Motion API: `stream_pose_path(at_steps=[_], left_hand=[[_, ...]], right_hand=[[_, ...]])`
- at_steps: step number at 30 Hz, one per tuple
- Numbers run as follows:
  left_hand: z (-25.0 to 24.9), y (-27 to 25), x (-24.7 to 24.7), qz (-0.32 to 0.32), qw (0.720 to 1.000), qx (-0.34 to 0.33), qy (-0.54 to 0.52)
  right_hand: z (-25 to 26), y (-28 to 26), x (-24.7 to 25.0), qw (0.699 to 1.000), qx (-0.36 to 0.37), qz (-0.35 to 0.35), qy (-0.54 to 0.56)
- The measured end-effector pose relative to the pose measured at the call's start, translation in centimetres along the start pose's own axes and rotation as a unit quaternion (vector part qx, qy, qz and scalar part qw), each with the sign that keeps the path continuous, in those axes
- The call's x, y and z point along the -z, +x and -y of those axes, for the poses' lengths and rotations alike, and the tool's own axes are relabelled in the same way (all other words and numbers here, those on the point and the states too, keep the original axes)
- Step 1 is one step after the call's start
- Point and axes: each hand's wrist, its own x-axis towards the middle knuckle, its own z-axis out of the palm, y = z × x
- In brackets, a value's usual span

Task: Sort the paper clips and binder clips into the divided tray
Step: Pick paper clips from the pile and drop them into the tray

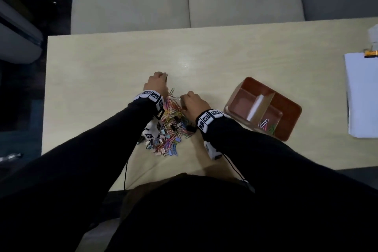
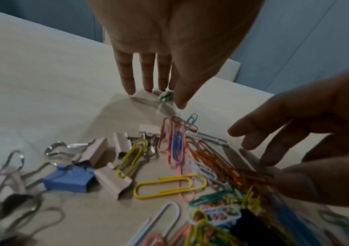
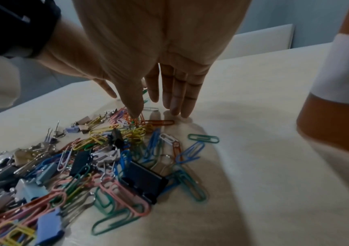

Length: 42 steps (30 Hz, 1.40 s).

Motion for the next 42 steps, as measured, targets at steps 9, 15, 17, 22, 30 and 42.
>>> stream_pose_path(at_steps=[9,15,17,22,30,42], left_hand=[[0.6,-3.3,-1.7,0.058,0.994,-0.097,-0.004],[0.5,-5.0,-2.5,0.048,0.994,-0.077,0.065],[0.1,-4.8,-2.5,0.06,0.994,-0.068,0.056],[0.3,-4.9,-2.4,0.105,0.99,-0.082,0.034],[0.4,-6.1,-2.1,0.063,0.997,-0.048,0.001],[-1.9,-10.0,1.4,-0.059,0.987,-0.098,-0.115]], right_hand=[[0.9,1.4,-1.0,1.0,0.002,0.0,-0.02],[1.7,1.6,-1.4,0.999,0.012,-0.008,-0.038],[1.7,1.4,-1.5,0.999,0.016,-0.001,-0.041],[0.8,1.0,-1.2,1.0,0.014,0.017,-0.022],[-1.0,-0.1,-0.2,0.995,-0.035,-0.035,0.086],[-2.4,-4.2,3.1,0.958,-0.021,-0.166,0.231]])
